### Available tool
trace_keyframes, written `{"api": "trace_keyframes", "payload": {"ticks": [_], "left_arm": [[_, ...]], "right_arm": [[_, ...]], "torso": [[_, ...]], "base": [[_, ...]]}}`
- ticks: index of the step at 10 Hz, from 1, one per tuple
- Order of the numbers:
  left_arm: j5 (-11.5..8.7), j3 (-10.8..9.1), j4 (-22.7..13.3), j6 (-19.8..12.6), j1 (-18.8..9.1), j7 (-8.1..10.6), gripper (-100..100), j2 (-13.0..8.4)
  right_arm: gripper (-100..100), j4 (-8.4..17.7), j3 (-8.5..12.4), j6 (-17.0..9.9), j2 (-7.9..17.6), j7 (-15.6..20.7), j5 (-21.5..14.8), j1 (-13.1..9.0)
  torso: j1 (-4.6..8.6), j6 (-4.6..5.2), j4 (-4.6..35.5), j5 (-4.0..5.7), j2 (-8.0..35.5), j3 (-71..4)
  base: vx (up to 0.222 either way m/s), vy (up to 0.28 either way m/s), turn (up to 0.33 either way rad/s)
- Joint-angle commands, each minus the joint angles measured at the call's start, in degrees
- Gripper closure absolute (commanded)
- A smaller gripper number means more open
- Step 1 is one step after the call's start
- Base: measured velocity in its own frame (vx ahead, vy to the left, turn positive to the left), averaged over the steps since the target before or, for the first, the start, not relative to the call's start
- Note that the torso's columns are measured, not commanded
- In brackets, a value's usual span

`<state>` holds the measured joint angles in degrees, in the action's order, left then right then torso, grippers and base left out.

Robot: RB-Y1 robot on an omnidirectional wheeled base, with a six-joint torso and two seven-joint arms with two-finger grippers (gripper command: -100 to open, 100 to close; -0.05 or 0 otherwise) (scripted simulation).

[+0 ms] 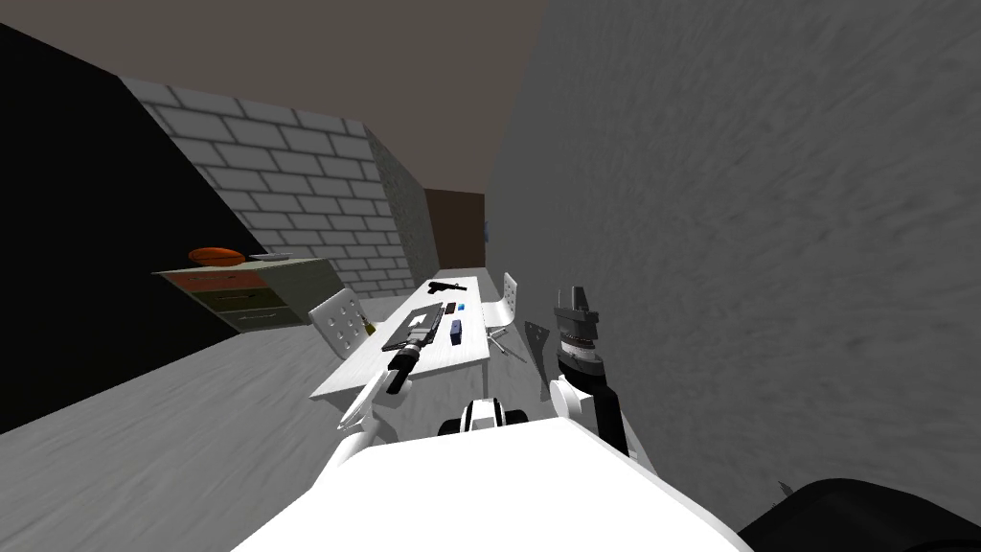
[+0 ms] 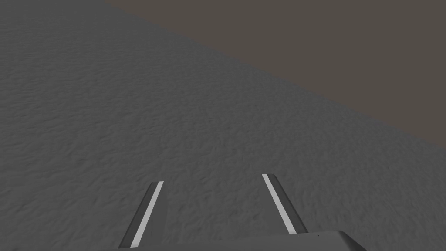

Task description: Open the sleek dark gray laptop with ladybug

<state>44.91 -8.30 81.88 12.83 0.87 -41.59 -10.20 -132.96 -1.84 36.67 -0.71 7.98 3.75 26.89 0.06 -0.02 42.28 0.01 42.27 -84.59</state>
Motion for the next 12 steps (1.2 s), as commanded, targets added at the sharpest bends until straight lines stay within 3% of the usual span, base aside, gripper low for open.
{"api": "trace_keyframes", "payload": {"ticks": [1,2,4,5,7,8,10,11,12], "left_arm": [[-2.35,0.63,-3.94,0.58,-2.36,-0.66,-100,-1.67],[-5.02,2.1,-5.7,1.34,-4.89,-1.52,-100,-4.69],[-6.07,2.1,-8.68,1.34,-6.22,-1.52,-100,-5.06],[-8.72,3.57,-10.71,2.1,-8.94,-2.39,-100,-7.9],[-9.8,3.57,-13.42,2.1,-10.08,-2.39,-100,-8.45],[-12.44,5.03,-15.54,2.87,-12.79,-3.25,-100,-11.24],[-13.53,5.03,-17.58,2.87,-13.94,-3.25,-100,-11.83],[-16.15,6.5,-19.5,3.63,-16.55,-4.11,-100,-14.65],[-17.26,6.5,-20.45,3.63,-17.79,-4.11,-100,-15.22]], "right_arm": [[0,0.0,0.0,0.0,0.0,0.0,0.0,-0.01],[0,0.0,0.0,0.0,0.0,0.0,0.0,-0.01],[0,0.0,0.0,0.0,0.0,0.0,0.0,-0.01],[0,0.0,0.0,0.0,0.0,0.0,0.0,-0.01],[0,0.0,0.0,0.0,0.0,0.0,0.0,-0.01],[0,0.0,0.0,0.0,0.0,0.0,0.0,-0.01],[0,0.0,0.0,0.0,0.0,0.0,0.0,-0.01],[0,0.0,0.0,0.0,0.0,0.0,0.0,-0.01],[0,0.0,0.0,0.0,0.0,0.0,0.0,0.0]], "torso": [[0.04,0.04,0.01,0.02,0.03,0.03],[-0.12,0.03,0.0,-0.03,0.01,0.02],[-0.03,0.04,0.02,0.0,0.04,0.03],[-0.17,0.02,-0.01,-0.04,-0.03,-0.01],[0.0,0.04,0.01,0.0,0.05,0.04],[-0.11,0.03,0.0,-0.02,-0.01,0.01],[-0.02,0.03,0.02,0.0,0.04,0.04],[-0.14,0.04,-0.01,-0.04,-0.05,-0.01],[-0.07,-0.01,0.0,-0.02,-0.01,-0.01]], "base": [[-0.019,-0.041,-0.011],[-0.045,-0.078,0.127],[-0.029,-0.056,0.034],[-0.036,-0.059,0.152],[-0.034,-0.059,0.031],[-0.044,-0.068,0.101],[-0.03,-0.056,0.048],[-0.027,-0.059,0.117],[-0.04,-0.072,0.093]]}}
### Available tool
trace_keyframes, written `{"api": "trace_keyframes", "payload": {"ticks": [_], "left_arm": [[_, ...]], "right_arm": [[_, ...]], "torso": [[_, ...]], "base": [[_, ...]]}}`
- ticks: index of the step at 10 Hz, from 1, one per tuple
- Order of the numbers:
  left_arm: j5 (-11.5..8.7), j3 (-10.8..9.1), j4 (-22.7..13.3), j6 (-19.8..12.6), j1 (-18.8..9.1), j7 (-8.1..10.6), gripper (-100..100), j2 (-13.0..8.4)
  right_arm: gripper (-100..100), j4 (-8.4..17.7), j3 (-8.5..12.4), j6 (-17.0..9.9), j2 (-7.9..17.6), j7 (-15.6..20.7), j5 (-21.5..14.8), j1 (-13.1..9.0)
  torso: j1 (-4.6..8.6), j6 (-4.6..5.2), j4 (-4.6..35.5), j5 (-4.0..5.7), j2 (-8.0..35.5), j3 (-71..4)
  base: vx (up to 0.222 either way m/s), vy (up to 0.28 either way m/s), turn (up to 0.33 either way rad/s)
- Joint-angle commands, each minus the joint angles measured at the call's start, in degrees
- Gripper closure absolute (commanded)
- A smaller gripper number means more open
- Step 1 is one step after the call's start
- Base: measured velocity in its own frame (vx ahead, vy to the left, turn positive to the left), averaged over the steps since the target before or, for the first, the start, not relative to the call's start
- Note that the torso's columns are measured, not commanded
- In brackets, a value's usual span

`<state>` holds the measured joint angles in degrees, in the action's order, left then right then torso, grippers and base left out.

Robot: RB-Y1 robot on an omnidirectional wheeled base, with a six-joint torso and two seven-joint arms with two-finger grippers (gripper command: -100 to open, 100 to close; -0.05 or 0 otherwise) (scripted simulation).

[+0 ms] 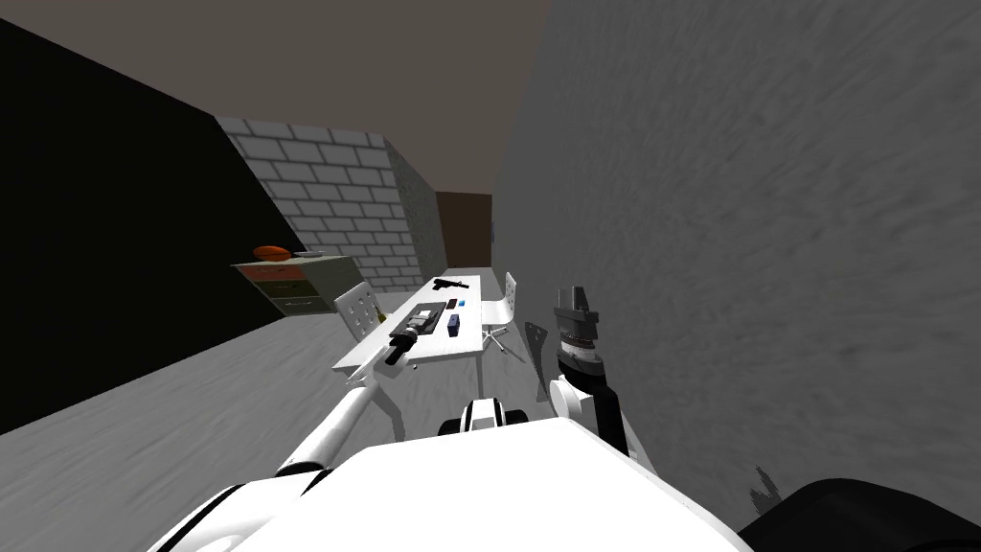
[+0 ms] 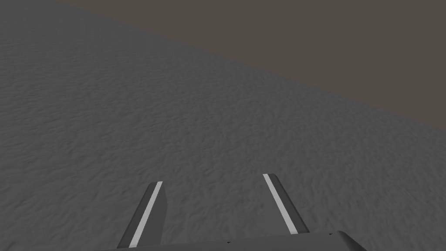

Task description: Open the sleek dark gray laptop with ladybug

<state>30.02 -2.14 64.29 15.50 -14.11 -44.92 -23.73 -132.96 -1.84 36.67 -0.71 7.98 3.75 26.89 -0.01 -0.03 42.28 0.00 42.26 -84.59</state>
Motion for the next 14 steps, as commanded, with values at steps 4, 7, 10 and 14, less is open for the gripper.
{"api": "trace_keyframes", "payload": {"ticks": [4,7,10,14], "left_arm": [[-6.1,1.81,-10.05,1.72,-6.67,-1.65,-100,-5.07],[-9.82,3.28,-14.79,2.48,-10.52,-2.52,-100,-8.46],[-9.63,3.26,-14.37,2.82,-10.36,-2.32,0,-8.54],[-9.63,3.26,-14.37,2.82,-10.36,-2.32,0,-8.54]], "right_arm": [[0,0.0,0.0,0.0,0.0,0.0,0.0,0.0],[0,0.0,-0.01,0.0,0.0,0.0,0.0,-0.01],[0,0.0,0.0,0.0,0.01,0.0,0.0,0.0],[0,0.0,0.0,0.0,0.01,0.0,0.0,0.0]], "torso": [[0.03,-0.01,0.01,0.01,0.04,0.02],[0.07,0.05,0.04,0.03,0.11,0.08],[-0.13,0.02,-0.03,-0.05,-0.09,-0.05],[0.03,0.03,0.01,0.01,0.04,0.04]], "base": [[-0.027,-0.045,0.054],[-0.058,-0.073,0.06],[-0.004,-0.007,-0.002],[0.0,0.0,0.0]]}}
